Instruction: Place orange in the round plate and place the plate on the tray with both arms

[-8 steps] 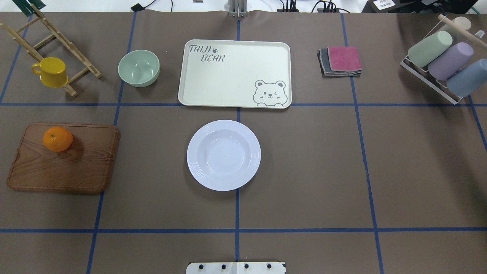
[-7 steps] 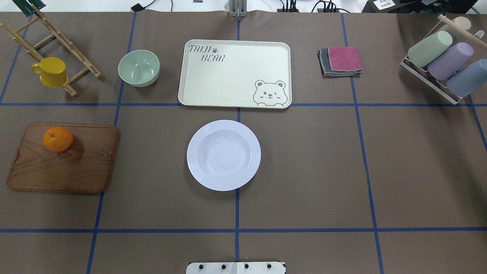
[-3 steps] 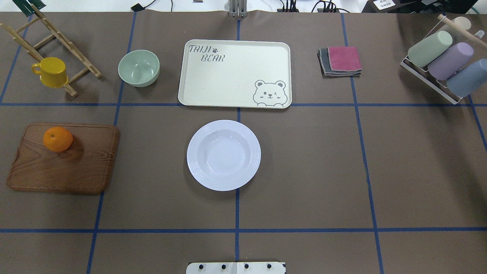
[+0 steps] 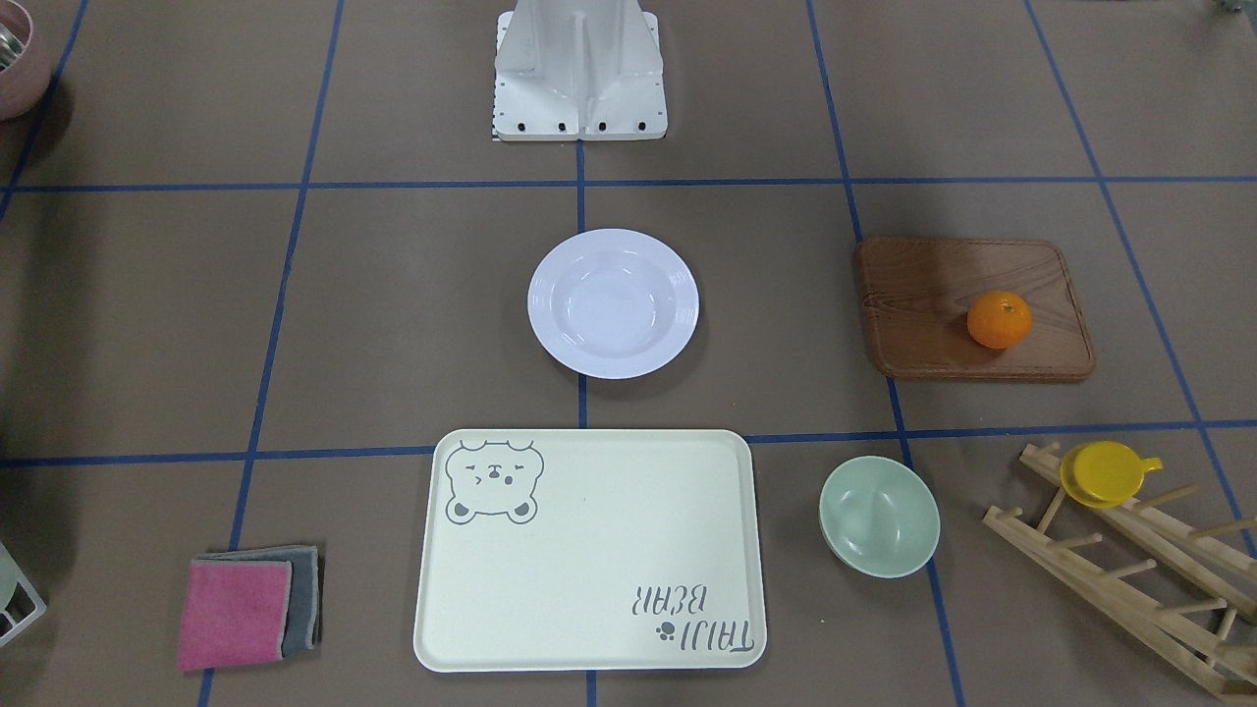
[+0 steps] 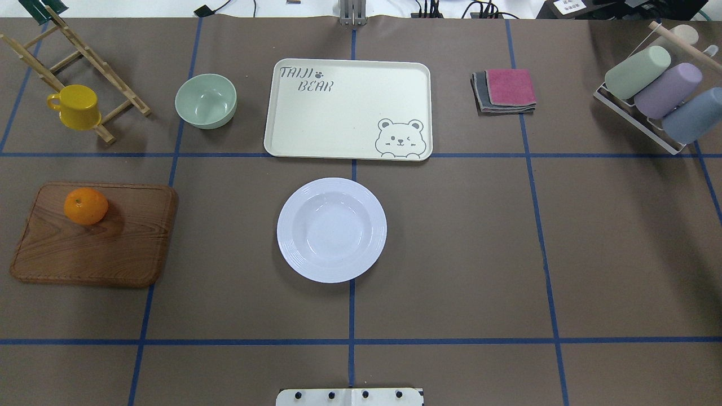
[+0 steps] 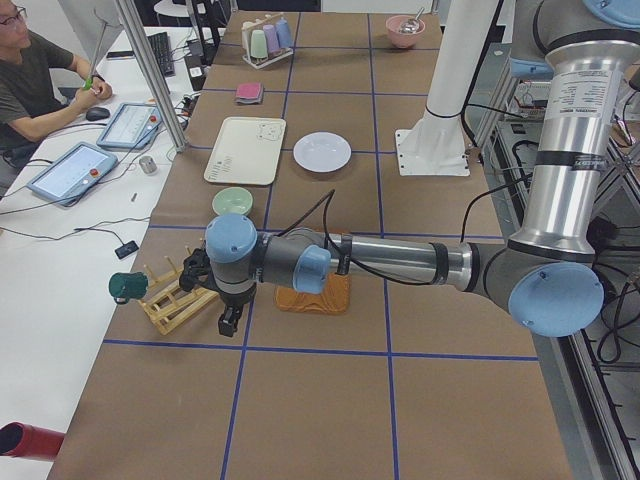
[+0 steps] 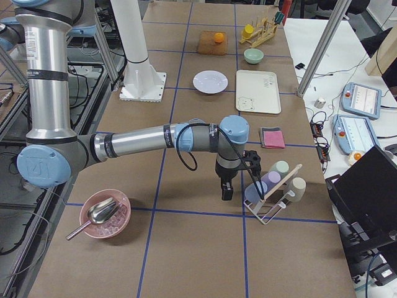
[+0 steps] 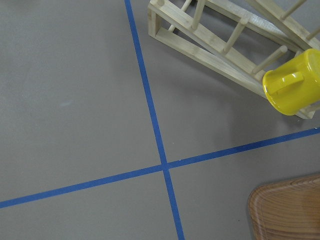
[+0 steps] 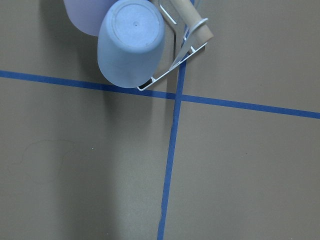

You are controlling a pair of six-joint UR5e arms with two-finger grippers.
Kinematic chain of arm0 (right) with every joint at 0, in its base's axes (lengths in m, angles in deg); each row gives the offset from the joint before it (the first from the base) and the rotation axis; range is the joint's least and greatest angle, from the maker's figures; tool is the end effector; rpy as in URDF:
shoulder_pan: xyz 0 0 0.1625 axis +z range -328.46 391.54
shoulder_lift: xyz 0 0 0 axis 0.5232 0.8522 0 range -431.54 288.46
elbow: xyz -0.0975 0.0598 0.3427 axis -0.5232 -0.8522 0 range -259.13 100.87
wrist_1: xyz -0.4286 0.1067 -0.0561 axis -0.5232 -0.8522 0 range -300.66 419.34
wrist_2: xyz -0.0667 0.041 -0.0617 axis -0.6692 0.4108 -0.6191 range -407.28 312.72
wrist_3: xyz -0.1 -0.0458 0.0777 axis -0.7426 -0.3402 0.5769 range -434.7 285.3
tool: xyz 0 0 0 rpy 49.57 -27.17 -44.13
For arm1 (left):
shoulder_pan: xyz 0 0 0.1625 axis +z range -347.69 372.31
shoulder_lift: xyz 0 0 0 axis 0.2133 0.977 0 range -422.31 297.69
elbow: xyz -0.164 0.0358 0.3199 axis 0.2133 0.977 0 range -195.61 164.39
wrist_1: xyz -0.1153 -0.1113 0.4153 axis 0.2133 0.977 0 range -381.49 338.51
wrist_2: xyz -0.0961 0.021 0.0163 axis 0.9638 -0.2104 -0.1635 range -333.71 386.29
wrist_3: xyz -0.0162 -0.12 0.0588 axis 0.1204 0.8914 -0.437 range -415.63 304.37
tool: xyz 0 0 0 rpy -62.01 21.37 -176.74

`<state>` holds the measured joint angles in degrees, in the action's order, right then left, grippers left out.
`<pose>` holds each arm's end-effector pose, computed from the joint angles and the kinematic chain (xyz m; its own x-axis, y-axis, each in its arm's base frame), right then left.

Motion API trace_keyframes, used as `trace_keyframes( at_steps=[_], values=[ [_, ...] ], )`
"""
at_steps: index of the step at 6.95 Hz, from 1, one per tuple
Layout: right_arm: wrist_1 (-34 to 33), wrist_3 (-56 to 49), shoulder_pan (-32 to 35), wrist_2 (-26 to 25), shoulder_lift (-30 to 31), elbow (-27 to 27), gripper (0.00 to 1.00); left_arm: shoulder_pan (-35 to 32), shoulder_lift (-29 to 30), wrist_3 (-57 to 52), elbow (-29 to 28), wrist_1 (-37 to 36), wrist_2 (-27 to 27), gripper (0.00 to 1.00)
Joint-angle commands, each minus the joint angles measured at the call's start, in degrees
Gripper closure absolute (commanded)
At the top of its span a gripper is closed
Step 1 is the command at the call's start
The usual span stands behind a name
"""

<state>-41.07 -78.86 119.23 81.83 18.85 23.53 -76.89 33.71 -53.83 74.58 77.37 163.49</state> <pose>0.0275 -0.5172 0.5347 0.7696 -0.1241 0.6264 0.0965 0.9923 0.0781 -0.0265 -0.5806 0.5382 0.6768 0.1698 -0.7163 0.0079 0.9713 0.2377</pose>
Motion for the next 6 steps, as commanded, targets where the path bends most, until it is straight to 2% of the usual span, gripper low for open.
trace_keyframes(
  at_steps=[1, 2, 4, 5, 6],
  values=[
    [0.0, 0.0, -0.6, 0.1, -0.2, 0.0, 0.00, 8.5, 0.4, 14.6, 5.8, 0.5, -0.2, 0.02],
    [0.3, 0.0, -0.7, 0.9, -0.3, 0.2, 0.00, 14.1, 0.6, 21.9, 7.9, 1.3, -0.5, 0.02],
    [0.9, -0.3, -1.5, 0.4, 0.3, 0.9, 0.00, 23.9, 1.0, 35.2, 8.4, 9.8, -6.2, 0.02],
    [0.6, 0.2, -1.6, 1.7, 0.7, 0.9, 0.00, 28.3, 1.4, 39.3, 8.2, 12.0, -8.8, 0.02],
    [0.4, 1.9, -1.7, 5.6, 1.3, 0.5, 0.00, 30.7, 2.0, 39.5, 8.0, 11.9, -10.9, 0.02]
  ],
)
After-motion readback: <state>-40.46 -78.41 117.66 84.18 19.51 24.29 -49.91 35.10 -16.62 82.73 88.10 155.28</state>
